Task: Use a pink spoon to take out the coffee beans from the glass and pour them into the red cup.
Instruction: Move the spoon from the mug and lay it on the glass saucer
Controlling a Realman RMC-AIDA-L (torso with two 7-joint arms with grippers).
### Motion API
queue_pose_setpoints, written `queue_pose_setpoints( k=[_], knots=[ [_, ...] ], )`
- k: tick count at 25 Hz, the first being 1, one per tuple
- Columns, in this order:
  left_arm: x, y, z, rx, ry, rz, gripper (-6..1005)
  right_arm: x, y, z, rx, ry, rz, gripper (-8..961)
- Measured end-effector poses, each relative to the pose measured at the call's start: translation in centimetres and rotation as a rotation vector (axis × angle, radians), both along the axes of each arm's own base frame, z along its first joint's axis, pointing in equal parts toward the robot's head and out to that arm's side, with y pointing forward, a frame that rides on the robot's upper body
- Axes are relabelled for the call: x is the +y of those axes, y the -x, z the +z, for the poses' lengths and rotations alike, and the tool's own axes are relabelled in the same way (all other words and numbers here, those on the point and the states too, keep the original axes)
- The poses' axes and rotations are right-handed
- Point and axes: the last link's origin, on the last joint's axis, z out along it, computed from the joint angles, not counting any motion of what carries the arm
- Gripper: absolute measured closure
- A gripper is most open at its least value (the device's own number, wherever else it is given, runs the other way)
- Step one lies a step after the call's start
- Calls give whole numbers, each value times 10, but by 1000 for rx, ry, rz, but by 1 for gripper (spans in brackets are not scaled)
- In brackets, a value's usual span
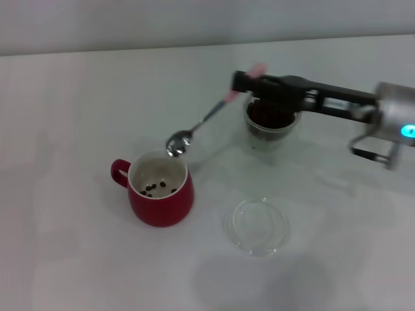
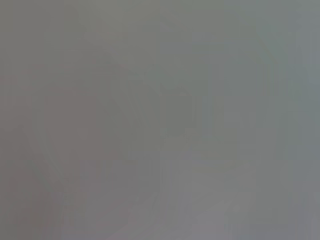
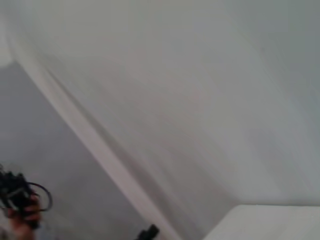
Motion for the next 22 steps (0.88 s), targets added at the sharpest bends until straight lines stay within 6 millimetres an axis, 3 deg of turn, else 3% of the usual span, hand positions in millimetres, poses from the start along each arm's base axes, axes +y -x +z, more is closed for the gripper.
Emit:
queue_pose_setpoints(
  k=[5, 10, 16, 22],
  knots=[
    [2, -1, 0, 0, 1, -2, 107, -22, -25, 29, 72, 22, -55, 813],
    [2, -1, 0, 0, 3, 0, 107, -48, -55, 41, 86, 5, -139, 813],
    [7, 0, -2, -3, 20, 11, 107, -70, -80, 26, 6, 50, -233, 813],
    [11, -2, -3, -4, 24, 7, 107, -69, -93, 8, -99, 80, -299, 813]
  ],
)
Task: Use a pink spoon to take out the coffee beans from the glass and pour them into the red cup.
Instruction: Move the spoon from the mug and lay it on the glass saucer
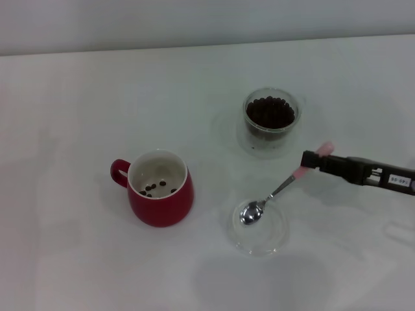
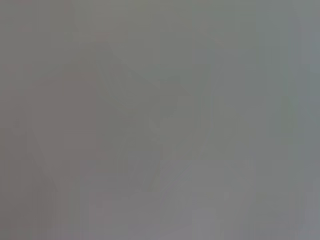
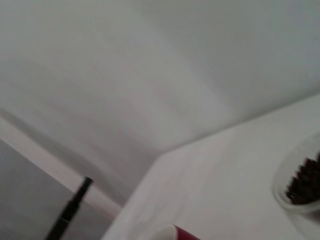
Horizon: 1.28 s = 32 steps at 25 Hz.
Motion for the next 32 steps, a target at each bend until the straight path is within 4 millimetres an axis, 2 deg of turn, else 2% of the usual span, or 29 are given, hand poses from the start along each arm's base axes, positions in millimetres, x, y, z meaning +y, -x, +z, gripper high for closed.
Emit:
queue_pose_setpoints(
  k=[16, 32],
  knots=[
    [0, 1, -1, -2, 5, 9, 108, 5, -7, -19, -94, 81, -58, 813],
    [-1, 2, -1, -1, 5, 12, 107, 6, -8, -25, -102, 116, -90, 813]
  ],
)
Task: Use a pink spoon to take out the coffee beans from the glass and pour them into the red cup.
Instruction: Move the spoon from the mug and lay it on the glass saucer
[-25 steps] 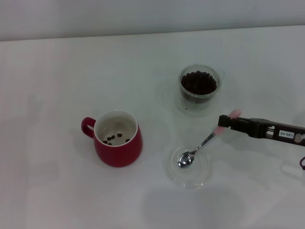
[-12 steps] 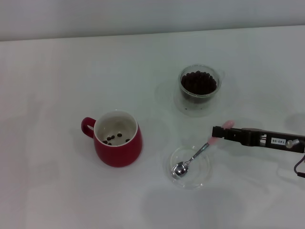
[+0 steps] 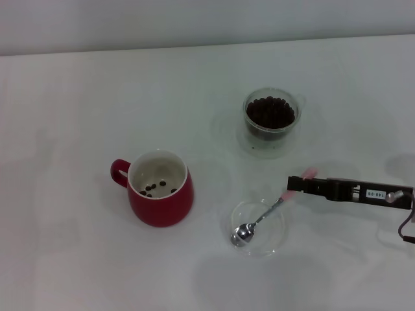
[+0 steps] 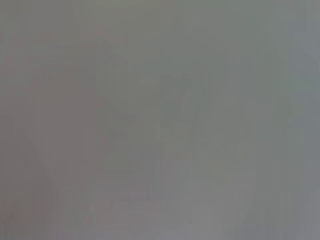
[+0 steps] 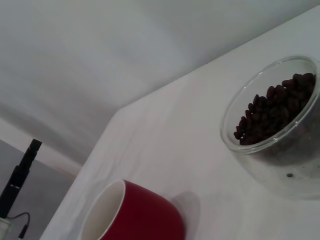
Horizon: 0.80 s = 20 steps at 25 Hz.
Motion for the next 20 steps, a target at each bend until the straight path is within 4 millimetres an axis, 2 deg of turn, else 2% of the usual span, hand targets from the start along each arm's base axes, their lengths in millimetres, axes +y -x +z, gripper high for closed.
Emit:
queue_pose_setpoints(
  k=[6, 14, 20],
  knots=[
    [-1, 1, 0, 0, 0, 4, 107, 1, -3, 0, -28, -14, 4, 813],
    [-5, 4, 0, 1, 0, 13, 108, 1, -7, 2, -54, -51, 20, 624],
    [-6, 5, 0, 0, 0, 16, 108, 8, -14, 17, -87, -166, 32, 471]
  ],
)
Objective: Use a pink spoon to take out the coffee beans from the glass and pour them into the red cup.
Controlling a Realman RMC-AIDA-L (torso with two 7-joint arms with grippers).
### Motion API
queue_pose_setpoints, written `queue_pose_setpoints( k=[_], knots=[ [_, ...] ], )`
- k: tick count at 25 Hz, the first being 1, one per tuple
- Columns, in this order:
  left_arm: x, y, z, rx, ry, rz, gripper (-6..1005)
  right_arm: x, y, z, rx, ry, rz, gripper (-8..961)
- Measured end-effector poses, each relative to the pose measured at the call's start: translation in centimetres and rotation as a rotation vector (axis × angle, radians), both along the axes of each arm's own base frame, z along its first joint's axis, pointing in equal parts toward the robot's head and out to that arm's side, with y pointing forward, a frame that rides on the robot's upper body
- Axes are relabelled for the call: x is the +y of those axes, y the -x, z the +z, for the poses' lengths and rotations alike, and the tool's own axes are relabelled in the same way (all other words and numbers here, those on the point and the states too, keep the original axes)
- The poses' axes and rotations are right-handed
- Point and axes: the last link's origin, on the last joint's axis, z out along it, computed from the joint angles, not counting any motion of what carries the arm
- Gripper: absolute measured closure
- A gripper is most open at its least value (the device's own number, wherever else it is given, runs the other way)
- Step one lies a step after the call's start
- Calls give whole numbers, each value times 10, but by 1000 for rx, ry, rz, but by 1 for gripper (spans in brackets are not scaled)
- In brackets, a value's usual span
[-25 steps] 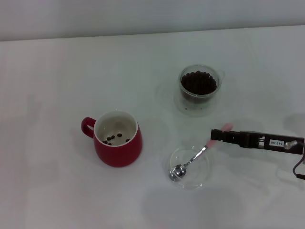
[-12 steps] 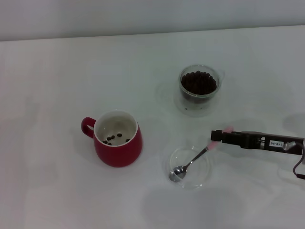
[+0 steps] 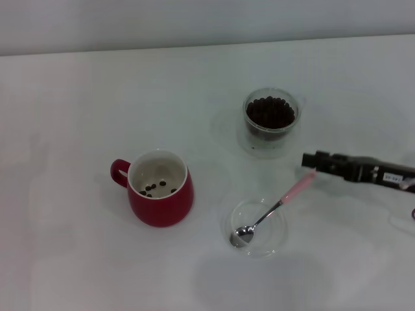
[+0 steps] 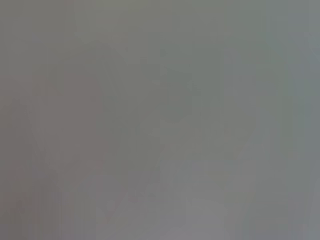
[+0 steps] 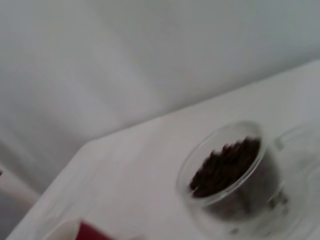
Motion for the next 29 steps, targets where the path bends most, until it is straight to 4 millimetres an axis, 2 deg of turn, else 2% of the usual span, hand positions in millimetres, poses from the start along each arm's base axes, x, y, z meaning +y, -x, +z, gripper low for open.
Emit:
queue_pose_setpoints(
  k=[3, 8, 15, 18, 22, 29],
  knots=[
    [-1, 0, 0, 0, 0, 2, 108, 7, -6, 7, -29, -89, -11, 396],
    [-1, 1, -1, -2, 3, 5, 108, 19, -17, 28, -87, -374, -23, 254],
    [4, 3, -5, -6, 36, 31, 108, 24, -3, 38, -236, -848, 135, 72],
    [6, 3, -6, -5, 47, 36, 108, 24, 1, 35, -362, -977, 156, 72],
    [12, 0, -8, -4, 59, 31, 108, 33, 2, 27, -486, -999, 159, 72],
    [32, -5, -15, -19, 105, 58, 108, 46, -2, 21, -511, -947, 89, 72]
  ],
)
